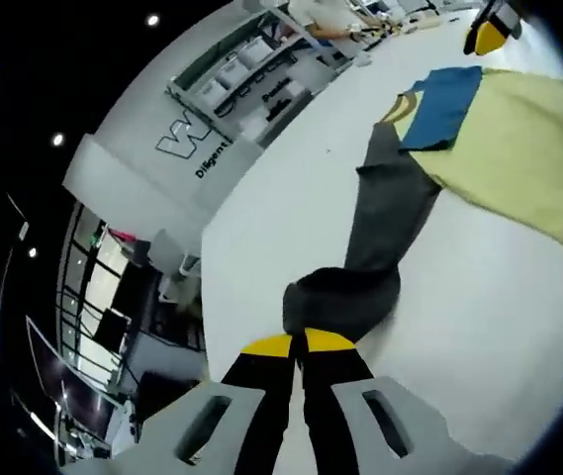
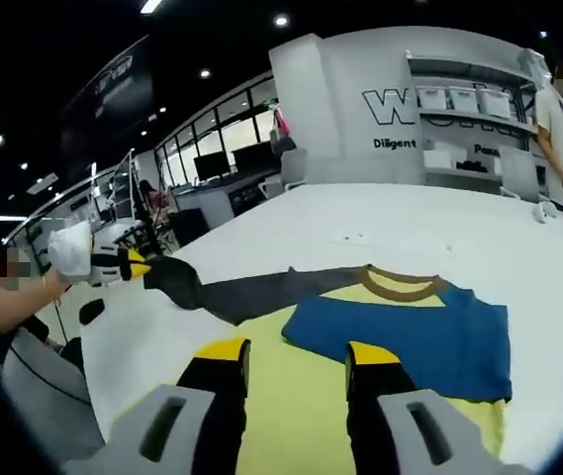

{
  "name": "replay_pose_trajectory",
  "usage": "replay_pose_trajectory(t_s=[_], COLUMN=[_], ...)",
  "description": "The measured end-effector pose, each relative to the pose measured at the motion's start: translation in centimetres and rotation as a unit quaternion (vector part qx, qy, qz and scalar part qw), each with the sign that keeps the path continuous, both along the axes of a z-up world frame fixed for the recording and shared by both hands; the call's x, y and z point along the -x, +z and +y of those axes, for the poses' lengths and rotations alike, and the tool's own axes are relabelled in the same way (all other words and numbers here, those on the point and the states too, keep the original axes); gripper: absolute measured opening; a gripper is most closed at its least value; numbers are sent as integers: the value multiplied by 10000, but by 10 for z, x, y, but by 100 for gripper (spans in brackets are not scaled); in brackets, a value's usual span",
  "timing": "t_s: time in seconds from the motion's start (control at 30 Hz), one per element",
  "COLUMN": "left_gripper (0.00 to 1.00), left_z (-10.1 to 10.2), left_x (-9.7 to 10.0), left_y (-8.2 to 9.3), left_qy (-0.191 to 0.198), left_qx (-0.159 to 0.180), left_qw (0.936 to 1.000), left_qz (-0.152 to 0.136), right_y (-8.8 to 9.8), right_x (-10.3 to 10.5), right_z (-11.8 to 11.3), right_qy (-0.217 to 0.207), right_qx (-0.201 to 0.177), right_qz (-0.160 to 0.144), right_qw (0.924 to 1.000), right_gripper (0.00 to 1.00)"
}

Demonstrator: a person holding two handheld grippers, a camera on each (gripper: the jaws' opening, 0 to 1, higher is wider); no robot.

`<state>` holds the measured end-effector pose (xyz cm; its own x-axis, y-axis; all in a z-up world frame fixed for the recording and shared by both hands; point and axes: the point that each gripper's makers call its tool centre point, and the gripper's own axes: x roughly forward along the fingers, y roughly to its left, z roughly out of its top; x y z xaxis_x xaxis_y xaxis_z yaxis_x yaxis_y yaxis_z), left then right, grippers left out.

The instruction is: Fold the garment on the visible template until the final outline fits inside the template.

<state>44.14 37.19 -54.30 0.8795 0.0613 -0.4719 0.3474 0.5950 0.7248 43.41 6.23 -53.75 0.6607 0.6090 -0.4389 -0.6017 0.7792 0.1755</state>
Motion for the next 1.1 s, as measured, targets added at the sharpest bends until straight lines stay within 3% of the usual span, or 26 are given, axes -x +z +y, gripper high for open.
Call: replay_pose_trajectory(t_s=[0.17, 0.27, 0.43, 0.6, 0.67, 0.77, 0.8, 0.87, 1.1], left_gripper=[6, 6, 6, 6, 6, 6, 6, 6, 6], left_z=[-20, -31, -55, -80, -86, -88, -97, -103, -112], left_x=[1, 3, 11, 20, 24, 25, 29, 34, 46], left_y=[3, 4, 2, -3, -4, -4, -4, -8, -14], left_qy=[-567, -862, -1254, -1801, -1879, -1913, -2124, -2267, -2591], left_qx=[-461, -768, -880, -1245, -1259, -1267, -1327, -1330, -1380], left_qw=[9973, 9933, 9882, 9757, 9741, 9733, 9681, 9648, 9557], left_qz=[-13, -29, 1, 11, 30, 31, 21, 75, 193], right_y=[1, 2, 0, 0, -3, -3, -8, -11, -9], right_x=[4, 9, 19, 31, 35, 36, 41, 43, 44], right_z=[32, 54, 81, 105, 115, 116, 130, 137, 151], right_qy=[652, 1133, 1735, 2236, 2397, 2441, 2715, 2877, 3192], right_qx=[158, 379, 603, 774, 876, 899, 1057, 1214, 1518], right_qz=[-117, -304, -562, -833, -910, -918, -1042, -1148, -1543], right_qw=[9977, 9924, 9814, 9680, 9626, 9612, 9509, 9430, 9226], right_gripper=[35, 36, 34, 32, 32, 33, 33, 33, 34])
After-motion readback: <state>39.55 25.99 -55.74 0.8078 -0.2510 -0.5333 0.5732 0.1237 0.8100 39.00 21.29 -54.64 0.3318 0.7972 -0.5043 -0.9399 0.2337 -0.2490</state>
